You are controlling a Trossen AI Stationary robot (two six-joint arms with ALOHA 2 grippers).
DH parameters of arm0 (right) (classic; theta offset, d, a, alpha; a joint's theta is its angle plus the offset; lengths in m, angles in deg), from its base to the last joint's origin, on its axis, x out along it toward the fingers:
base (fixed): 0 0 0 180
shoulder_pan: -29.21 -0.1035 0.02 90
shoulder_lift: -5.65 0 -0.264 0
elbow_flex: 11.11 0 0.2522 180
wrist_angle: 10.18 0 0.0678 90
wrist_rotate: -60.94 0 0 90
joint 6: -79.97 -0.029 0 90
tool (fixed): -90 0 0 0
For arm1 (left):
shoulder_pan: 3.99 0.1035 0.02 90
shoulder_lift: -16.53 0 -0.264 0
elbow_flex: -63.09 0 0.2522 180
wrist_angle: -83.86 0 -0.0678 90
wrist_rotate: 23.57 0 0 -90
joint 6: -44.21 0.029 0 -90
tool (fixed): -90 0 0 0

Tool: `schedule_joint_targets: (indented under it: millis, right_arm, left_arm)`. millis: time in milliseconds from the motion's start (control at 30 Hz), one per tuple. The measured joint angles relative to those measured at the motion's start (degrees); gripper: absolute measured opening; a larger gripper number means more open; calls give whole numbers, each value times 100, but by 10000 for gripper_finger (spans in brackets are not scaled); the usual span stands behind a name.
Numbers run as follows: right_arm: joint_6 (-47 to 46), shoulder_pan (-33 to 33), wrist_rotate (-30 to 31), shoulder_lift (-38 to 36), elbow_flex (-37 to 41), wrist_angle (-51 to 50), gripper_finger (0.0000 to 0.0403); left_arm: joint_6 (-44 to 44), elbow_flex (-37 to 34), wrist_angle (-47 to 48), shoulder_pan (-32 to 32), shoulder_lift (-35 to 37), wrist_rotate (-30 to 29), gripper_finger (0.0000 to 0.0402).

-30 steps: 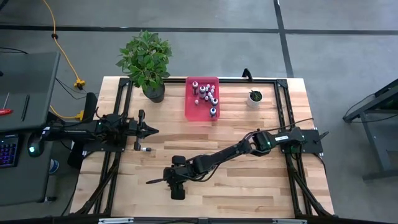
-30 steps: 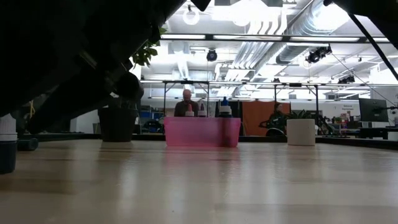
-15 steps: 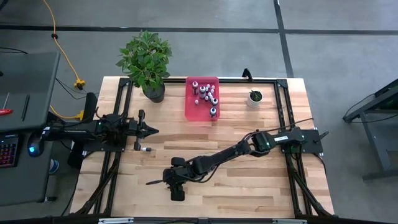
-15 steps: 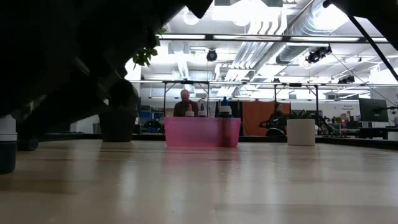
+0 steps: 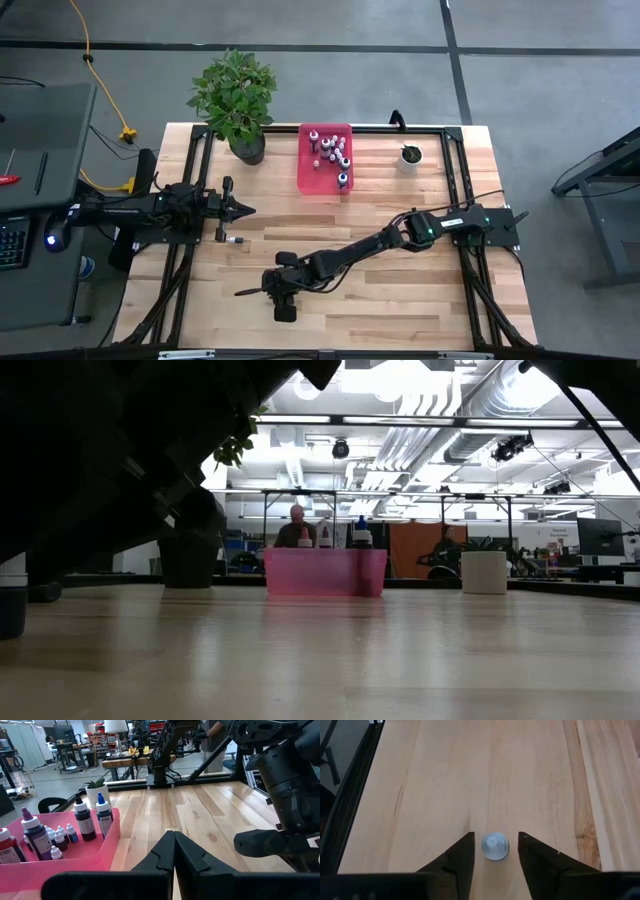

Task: Pick & Place food coloring
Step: Put the red food coloring bottle into the pink bin

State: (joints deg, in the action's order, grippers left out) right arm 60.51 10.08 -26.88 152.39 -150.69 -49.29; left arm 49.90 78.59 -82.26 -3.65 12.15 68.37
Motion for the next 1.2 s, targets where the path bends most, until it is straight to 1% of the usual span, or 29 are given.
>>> schedule_joint_targets:
  millis: [467,567,767,900,1033,1133,1200]
  right_arm:
    - [-2,0,1,0,0,8,63]
    - [-62,0,2,0,0,12,57]
    - [-260,-1,42,0,-45,-12,56]
    - [-258,-2,301,0,-270,-39,51]
    - [-286,-4,669,0,-634,-459,51]
    - [-487,-4,957,-3,-927,-849,51]
    - [-720,-2,1119,-134,-835,-853,50]
  left_arm:
    - [1,0,0,0,0,0,0]
    - [1,0,0,0,2,0,0]
    - [1,0,0,0,2,0,0]
    - [1,0,0,0,2,0,0]
    - [-1,2,0,0,2,0,0]
    - [1,2,1,1,1,0,0]
    - [0,2,0,2,2,0,0]
